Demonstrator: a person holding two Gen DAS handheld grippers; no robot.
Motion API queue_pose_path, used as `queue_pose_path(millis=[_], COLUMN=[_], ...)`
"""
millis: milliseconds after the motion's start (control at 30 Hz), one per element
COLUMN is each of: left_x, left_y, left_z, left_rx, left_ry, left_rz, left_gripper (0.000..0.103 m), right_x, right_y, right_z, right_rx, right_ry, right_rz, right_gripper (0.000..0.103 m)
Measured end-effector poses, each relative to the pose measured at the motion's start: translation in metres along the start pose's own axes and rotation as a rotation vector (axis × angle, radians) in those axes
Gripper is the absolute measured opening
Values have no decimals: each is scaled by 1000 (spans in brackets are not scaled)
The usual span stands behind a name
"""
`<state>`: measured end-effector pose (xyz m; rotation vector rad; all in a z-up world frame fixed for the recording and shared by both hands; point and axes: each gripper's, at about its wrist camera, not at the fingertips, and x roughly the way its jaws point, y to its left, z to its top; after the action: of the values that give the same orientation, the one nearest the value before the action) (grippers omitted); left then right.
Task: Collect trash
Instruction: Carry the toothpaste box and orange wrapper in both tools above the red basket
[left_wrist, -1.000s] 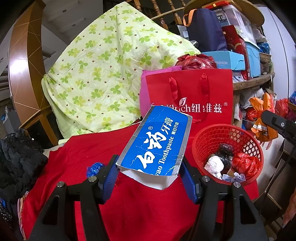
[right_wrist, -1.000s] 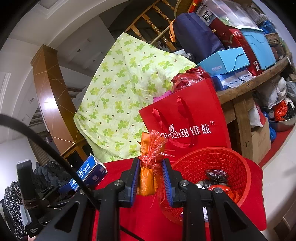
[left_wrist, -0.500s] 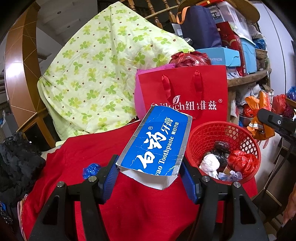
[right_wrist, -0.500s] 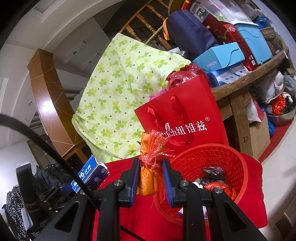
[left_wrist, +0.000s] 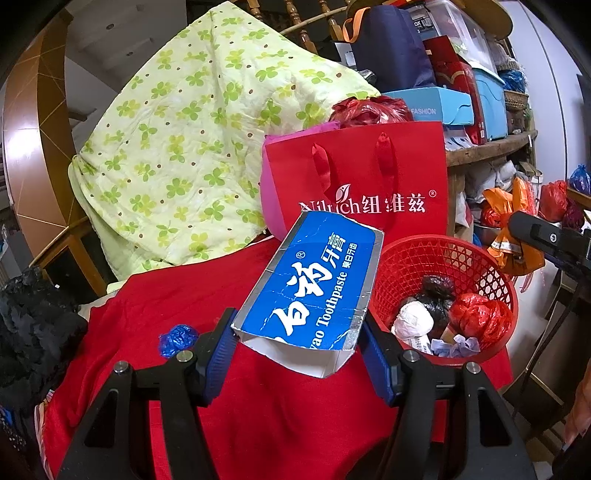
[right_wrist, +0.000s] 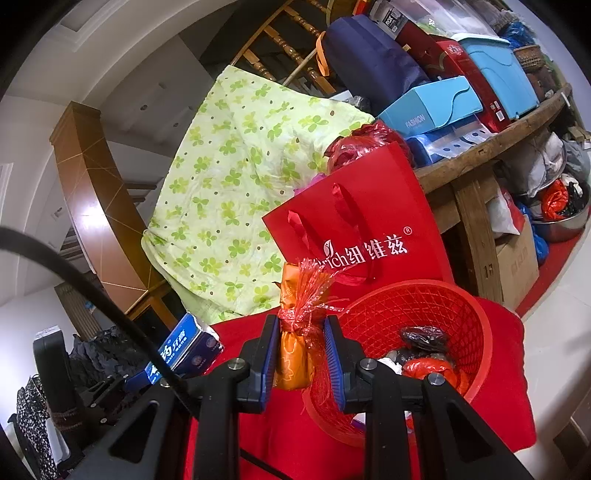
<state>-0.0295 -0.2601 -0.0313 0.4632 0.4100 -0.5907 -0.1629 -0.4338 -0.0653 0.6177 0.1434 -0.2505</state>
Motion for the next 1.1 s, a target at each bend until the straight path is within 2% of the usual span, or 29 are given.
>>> queue_pose_path(millis=[1100], left_x=[7], left_y=[-11], left_z=[-2], left_rx=[37], left_ry=[14], left_rz=[-28], left_gripper=[65], right_x=[3], right_y=[-8], right_z=[-5], right_rx=[32], right_ry=[10], right_rz=[-7], right_gripper=[27])
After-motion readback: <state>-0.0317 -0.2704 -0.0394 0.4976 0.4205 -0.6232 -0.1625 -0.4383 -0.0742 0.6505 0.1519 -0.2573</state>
